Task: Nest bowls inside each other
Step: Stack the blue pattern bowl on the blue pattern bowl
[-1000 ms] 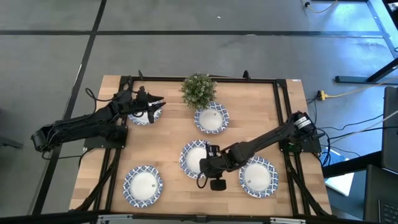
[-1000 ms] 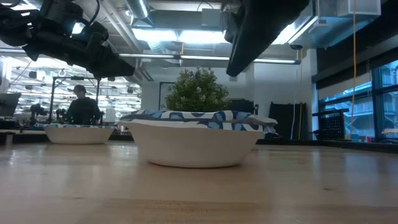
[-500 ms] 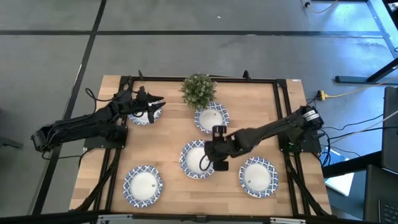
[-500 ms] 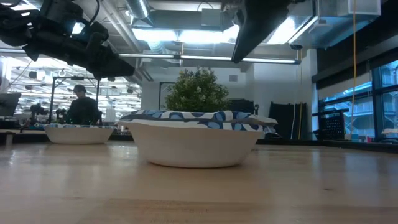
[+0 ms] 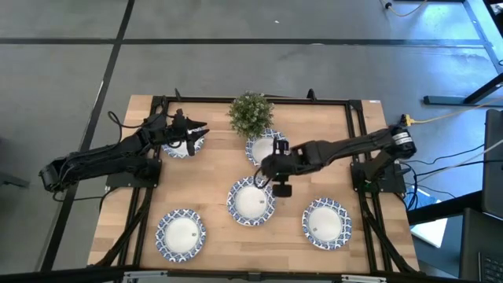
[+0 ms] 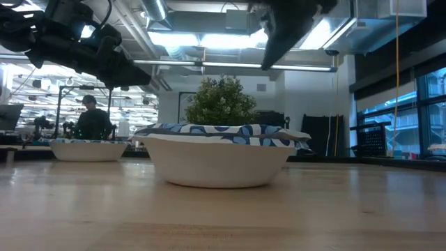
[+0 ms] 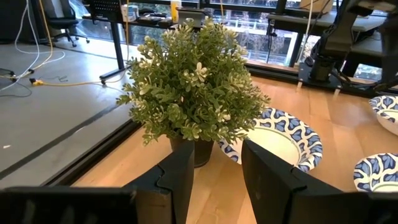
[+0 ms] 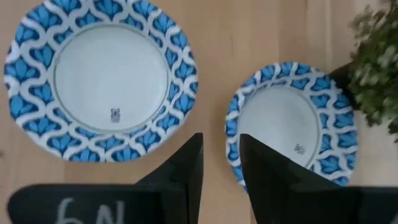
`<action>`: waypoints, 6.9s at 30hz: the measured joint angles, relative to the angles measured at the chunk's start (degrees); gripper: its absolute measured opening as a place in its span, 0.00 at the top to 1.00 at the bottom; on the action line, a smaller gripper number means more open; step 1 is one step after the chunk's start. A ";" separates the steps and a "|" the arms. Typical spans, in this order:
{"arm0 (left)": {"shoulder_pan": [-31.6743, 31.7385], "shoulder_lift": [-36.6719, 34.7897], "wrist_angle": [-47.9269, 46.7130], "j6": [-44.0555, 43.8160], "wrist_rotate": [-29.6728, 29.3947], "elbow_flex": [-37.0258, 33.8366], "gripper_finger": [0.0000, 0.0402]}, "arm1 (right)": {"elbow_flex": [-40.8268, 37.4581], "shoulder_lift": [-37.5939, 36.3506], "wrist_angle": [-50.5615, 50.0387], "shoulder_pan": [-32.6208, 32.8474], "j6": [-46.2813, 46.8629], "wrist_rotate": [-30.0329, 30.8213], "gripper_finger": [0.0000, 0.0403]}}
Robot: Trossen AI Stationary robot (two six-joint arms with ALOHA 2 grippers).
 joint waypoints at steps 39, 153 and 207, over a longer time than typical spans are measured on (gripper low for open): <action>0.00 0.01 0.02 0.04 -5.57 0.00 0.68 | -38.25 -21.47 36.82 -10.31 -2.45 -4.80 0.74; -0.01 0.01 -0.42 0.07 -9.41 0.00 0.68 | -16.76 -1.56 18.03 -11.31 -9.27 -7.21 0.97; -0.01 0.01 -3.15 0.00 -11.75 0.00 0.68 | -6.30 7.97 24.37 13.46 9.29 -8.22 0.94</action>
